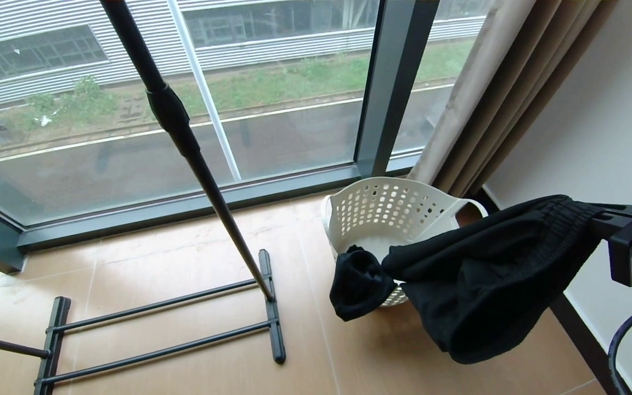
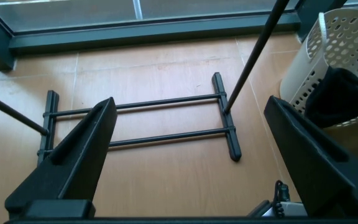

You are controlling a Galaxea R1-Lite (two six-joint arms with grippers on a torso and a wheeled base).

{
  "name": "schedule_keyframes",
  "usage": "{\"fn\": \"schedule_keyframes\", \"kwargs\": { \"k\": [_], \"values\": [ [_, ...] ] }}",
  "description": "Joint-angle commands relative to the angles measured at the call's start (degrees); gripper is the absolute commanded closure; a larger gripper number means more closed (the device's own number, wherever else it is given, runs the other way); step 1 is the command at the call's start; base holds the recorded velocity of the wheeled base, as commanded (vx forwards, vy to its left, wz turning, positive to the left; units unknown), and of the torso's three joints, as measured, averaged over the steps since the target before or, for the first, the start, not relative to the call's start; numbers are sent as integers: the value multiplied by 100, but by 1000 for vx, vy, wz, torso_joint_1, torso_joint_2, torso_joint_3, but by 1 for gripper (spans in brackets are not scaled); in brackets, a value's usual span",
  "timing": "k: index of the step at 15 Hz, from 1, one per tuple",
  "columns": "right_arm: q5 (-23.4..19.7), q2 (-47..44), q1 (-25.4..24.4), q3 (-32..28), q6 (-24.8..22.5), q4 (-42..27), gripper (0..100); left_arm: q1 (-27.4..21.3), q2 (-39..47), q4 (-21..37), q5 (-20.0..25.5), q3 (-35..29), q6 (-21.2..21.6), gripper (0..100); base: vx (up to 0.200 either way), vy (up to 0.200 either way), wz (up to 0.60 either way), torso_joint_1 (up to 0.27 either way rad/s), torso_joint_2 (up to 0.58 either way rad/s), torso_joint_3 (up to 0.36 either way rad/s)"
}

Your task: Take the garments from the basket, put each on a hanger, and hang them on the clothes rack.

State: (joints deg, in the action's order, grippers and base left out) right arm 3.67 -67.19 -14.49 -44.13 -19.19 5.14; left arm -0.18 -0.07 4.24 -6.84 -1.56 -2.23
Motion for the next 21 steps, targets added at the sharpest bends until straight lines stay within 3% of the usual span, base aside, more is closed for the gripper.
{"fn": "schedule_keyframes", "kwargs": {
  "k": [1, 12, 16, 21],
  "values": [
    [2, -154, 43, 27, -6, 83, 100, 1, 7, -2, -2, -2, 3, 0, 0, 0, 0, 144, -393, -27],
    [37, -408, 78, 98, -85, 145, 100, 1, 7, -2, -2, -2, -5, 0, 0, 0, 0, 203, -469, -78],
    [37, -417, 193, 317, -94, 725, 100, 1, 7, -2, -2, -2, -5, 0, 0, 0, 0, 77, -157, 108],
    [37, -408, 272, 317, -173, 716, 100, 1, 7, -2, -2, -2, -5, 0, 0, 0, 0, 87, -193, 94]
  ]
}}
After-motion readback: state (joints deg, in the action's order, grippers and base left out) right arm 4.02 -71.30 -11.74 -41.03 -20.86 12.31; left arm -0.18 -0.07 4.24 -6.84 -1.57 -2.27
